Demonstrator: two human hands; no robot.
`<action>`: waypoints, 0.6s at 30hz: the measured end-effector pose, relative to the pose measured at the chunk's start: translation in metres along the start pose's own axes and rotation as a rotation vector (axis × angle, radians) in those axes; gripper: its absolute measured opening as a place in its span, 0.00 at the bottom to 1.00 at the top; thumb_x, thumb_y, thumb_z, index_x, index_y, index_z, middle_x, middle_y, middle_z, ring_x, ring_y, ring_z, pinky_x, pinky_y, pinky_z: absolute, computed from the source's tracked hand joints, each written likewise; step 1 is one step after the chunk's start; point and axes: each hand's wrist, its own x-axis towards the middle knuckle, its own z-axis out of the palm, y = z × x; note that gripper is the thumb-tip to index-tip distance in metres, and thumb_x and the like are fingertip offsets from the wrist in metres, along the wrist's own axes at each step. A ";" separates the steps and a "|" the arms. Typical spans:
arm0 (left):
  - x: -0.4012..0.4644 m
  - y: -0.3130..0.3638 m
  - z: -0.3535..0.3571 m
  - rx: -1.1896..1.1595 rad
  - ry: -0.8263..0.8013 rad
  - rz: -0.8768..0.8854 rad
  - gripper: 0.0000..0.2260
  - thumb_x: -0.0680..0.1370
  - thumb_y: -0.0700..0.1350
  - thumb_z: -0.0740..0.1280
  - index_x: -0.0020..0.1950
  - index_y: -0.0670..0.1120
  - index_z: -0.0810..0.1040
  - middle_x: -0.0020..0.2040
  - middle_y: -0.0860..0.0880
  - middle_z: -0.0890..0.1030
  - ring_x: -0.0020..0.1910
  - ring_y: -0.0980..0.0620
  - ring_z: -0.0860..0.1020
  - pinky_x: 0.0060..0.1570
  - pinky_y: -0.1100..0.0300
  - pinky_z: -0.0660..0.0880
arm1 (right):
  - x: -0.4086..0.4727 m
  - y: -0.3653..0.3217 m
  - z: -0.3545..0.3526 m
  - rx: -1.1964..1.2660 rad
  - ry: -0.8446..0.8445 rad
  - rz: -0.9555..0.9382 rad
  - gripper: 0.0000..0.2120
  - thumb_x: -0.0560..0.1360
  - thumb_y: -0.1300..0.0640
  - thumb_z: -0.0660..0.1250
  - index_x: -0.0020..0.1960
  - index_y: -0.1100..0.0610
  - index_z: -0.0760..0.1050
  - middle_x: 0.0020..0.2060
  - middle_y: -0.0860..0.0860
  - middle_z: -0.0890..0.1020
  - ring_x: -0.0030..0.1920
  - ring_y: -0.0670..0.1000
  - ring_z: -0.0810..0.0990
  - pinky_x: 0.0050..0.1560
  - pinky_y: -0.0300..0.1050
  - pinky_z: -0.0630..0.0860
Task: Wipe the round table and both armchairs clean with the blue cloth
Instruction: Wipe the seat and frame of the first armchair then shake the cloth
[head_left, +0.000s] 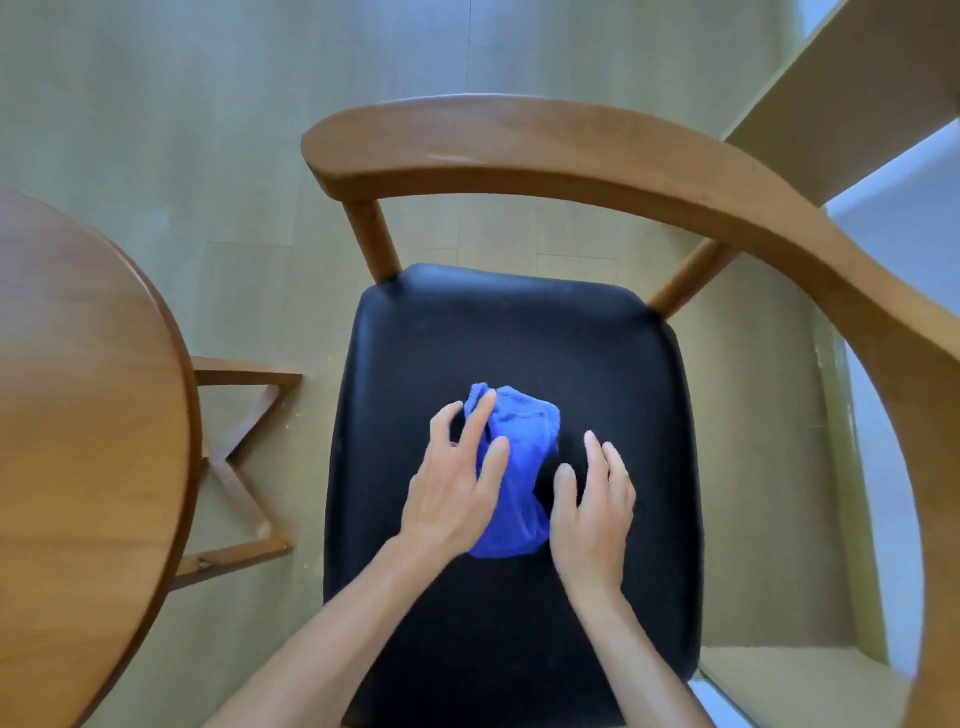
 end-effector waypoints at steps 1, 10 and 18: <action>0.000 -0.011 -0.013 0.000 0.042 0.012 0.21 0.80 0.57 0.53 0.73 0.66 0.57 0.72 0.58 0.56 0.62 0.54 0.68 0.56 0.50 0.73 | -0.001 -0.020 0.006 0.009 0.005 -0.016 0.28 0.77 0.44 0.58 0.75 0.48 0.61 0.75 0.53 0.61 0.73 0.53 0.58 0.70 0.55 0.59; -0.012 -0.069 -0.050 0.233 0.010 -0.139 0.21 0.81 0.41 0.57 0.74 0.46 0.65 0.77 0.47 0.56 0.75 0.48 0.52 0.74 0.53 0.53 | -0.041 -0.074 0.063 -0.408 -0.085 -0.276 0.28 0.63 0.56 0.74 0.63 0.53 0.76 0.64 0.62 0.74 0.51 0.64 0.76 0.43 0.51 0.77; -0.013 -0.084 -0.053 0.300 -0.037 -0.079 0.29 0.77 0.34 0.57 0.77 0.49 0.60 0.78 0.48 0.52 0.76 0.47 0.49 0.72 0.58 0.52 | -0.030 0.048 -0.033 -0.608 -0.425 -1.127 0.23 0.65 0.67 0.60 0.57 0.54 0.80 0.59 0.61 0.79 0.45 0.64 0.77 0.36 0.52 0.75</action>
